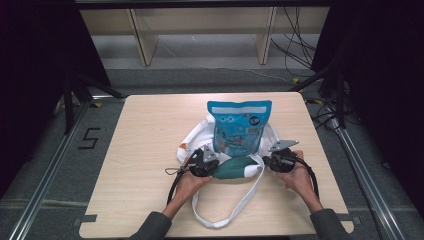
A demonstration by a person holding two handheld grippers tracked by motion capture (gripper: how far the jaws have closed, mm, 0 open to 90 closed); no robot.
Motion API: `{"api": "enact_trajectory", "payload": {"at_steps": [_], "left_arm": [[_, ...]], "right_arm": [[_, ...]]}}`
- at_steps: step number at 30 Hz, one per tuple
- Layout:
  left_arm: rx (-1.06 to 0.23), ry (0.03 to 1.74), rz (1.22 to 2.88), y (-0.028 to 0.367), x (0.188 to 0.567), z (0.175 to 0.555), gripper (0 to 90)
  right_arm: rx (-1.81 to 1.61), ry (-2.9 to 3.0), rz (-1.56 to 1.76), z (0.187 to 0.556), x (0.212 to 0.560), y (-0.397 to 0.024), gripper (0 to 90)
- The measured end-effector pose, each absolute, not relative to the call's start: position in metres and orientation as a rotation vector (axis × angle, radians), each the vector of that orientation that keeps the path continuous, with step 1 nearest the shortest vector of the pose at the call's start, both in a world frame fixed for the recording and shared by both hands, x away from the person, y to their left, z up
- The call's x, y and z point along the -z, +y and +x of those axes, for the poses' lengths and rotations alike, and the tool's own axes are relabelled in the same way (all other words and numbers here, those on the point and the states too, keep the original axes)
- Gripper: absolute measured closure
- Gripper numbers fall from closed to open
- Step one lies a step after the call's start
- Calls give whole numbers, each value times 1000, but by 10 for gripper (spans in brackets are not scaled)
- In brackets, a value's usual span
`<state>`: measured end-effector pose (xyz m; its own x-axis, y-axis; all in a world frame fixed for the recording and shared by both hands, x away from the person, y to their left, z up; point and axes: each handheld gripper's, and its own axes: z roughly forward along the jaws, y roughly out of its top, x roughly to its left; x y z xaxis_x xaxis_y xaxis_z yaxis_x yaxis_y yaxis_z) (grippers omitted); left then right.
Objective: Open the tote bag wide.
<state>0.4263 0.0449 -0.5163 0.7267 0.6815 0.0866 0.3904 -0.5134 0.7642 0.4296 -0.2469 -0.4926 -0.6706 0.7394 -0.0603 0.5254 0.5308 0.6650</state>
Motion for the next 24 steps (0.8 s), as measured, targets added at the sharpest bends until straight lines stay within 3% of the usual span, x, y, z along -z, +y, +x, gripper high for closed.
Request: {"api": "enact_trajectory", "payload": {"at_steps": [10,24], "left_arm": [[-521,818,2165,49,517,444,886],[-450,858,2081,55,511,443,819]], "right_arm": [[-928,2396,1078,451,496,-244,862],[-1060,2299,1111,448,481,-262,715]]}}
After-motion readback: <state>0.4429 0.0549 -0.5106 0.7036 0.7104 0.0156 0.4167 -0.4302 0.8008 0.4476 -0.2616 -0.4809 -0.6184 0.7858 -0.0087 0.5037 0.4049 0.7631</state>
